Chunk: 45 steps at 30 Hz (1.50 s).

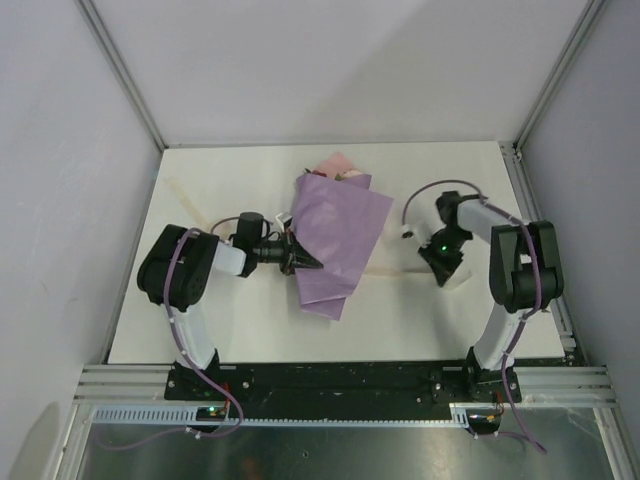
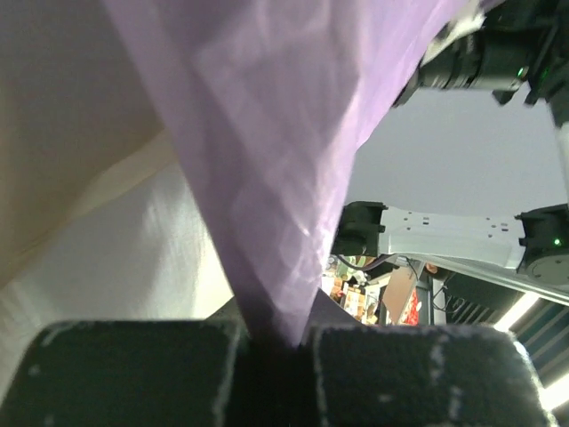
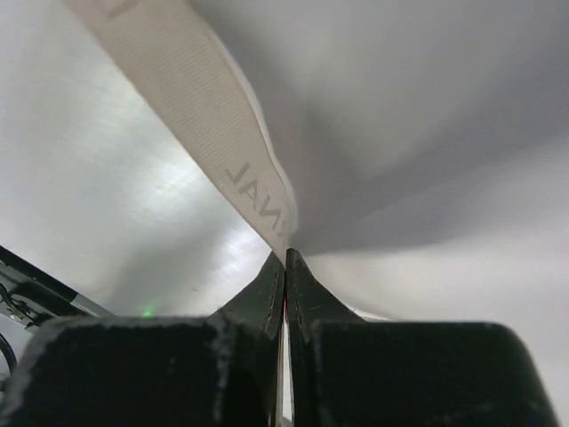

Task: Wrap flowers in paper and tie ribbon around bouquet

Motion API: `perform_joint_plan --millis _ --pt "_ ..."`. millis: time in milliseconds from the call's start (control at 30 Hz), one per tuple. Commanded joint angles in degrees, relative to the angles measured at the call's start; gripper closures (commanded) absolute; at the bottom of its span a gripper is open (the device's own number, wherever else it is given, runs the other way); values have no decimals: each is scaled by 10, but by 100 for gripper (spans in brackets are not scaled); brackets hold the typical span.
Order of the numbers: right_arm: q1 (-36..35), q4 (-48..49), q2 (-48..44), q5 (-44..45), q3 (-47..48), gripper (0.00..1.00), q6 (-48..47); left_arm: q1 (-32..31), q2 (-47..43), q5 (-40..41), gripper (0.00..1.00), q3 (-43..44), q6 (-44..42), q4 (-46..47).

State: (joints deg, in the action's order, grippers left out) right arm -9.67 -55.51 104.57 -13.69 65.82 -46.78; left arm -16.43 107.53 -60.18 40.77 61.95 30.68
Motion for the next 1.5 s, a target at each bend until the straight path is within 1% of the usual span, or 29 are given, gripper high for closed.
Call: perform_joint_plan --millis 0,133,233,400,500,667,767,833,900,967,1033,1100,1167,1233,1300,1333,1367,1467 --pt "106 -82 24 23 83 100 27 27 -4 1 100 -4 -87 -55" --pt "195 -120 54 26 155 100 55 31 -1 11 100 -1 -131 -97" --pt "254 -157 86 27 231 100 80 38 -1 18 100 2 -160 -120" --pt "324 -220 122 9 339 100 94 52 11 36 100 14 -221 -183" --pt "335 -244 116 5 345 100 73 56 23 44 100 23 -238 -200" --pt "337 -266 63 8 315 100 33 59 38 51 100 33 -245 -208" --pt "356 -286 31 5 322 100 10 64 46 61 100 32 -247 -210" --pt "365 -317 14 -7 336 100 -11 65 51 66 100 33 -247 -213" --pt "364 -351 -9 -44 345 100 -31 65 56 71 100 35 -246 -215" --pt "344 -361 -43 -79 330 100 -38 65 63 72 100 39 -247 -216" --pt "299 -363 -86 -121 304 100 -38 64 69 74 100 42 -249 -217" --pt "232 -363 -131 -174 284 100 -25 63 69 77 100 43 -252 -219" --pt "145 -363 -155 -235 285 100 1 62 69 81 100 43 -256 -225" --pt "54 -338 -158 -297 302 100 58 58 69 82 100 44 -259 -229" --pt "-32 -279 -148 -362 324 100 130 51 70 83 100 45 -260 -231" --pt "-65 -228 -140 -389 333 100 181 47 71 84 100 47 -259 -232" --pt "-100 -160 -126 -412 340 100 220 42 72 84 100 48 -258 -232" --pt "-168 25 -76 -444 354 100 362 29 76 83 100 54 -255 -232"
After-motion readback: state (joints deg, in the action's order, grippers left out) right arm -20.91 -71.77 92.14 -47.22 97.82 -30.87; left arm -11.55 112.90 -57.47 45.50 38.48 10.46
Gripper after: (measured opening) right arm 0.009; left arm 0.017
